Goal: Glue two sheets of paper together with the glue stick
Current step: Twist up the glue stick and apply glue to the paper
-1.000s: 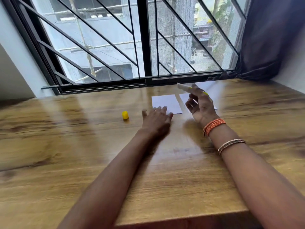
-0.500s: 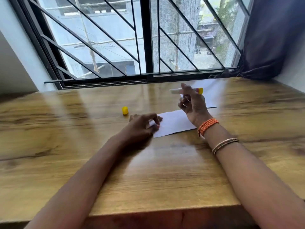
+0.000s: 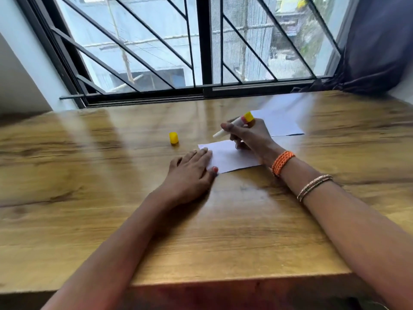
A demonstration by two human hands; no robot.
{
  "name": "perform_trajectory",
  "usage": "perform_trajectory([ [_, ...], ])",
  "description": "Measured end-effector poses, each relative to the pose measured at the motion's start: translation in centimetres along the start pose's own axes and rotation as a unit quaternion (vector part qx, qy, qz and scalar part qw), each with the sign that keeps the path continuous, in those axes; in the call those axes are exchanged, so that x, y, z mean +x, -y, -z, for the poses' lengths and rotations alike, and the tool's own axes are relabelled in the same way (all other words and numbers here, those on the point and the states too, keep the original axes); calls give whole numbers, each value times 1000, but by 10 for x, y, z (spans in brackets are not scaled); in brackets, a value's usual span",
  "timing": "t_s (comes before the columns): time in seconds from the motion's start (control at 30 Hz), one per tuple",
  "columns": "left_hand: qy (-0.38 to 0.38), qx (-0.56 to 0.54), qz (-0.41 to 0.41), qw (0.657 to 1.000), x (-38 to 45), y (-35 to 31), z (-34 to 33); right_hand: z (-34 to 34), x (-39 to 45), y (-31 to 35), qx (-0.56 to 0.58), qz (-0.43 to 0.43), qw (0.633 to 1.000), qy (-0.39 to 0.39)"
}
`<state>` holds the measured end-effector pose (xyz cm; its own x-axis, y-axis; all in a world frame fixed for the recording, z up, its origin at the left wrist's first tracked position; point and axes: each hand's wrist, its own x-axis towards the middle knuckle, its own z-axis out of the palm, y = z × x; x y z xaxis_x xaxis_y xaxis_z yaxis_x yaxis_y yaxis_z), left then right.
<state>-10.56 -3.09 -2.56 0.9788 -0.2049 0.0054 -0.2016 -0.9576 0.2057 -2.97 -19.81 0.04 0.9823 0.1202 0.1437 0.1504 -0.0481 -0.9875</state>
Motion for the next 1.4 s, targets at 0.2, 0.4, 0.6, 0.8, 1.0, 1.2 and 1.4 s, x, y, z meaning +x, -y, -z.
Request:
perform_trajectory([
  [0.2, -27, -1, -17, 999, 3, 4, 1, -3, 11, -1, -86, 42, 994, 53],
  [0.4, -58, -14, -21, 998, 4, 4, 3, -13, 22, -1, -125, 94, 985, 67],
  [0.6, -77, -9, -40, 996, 4, 6, 0, -10, 35, -11, -186, 107, 976, 45],
  [0.8, -87, -9, -51, 995, 10, 10, 6, -10, 47, -12, -171, 108, 977, 69],
  [1.0, -80, -16, -52, 995, 12, 13, 6, -13, 49, -12, -194, 140, 969, 68],
  [1.2, -90, -30, -52, 994, 11, 12, 7, -11, 49, -13, -206, 153, 964, 72],
  [1.4, -92, -39, -52, 994, 12, 12, 5, -12, 50, -12, -193, 134, 966, 106],
])
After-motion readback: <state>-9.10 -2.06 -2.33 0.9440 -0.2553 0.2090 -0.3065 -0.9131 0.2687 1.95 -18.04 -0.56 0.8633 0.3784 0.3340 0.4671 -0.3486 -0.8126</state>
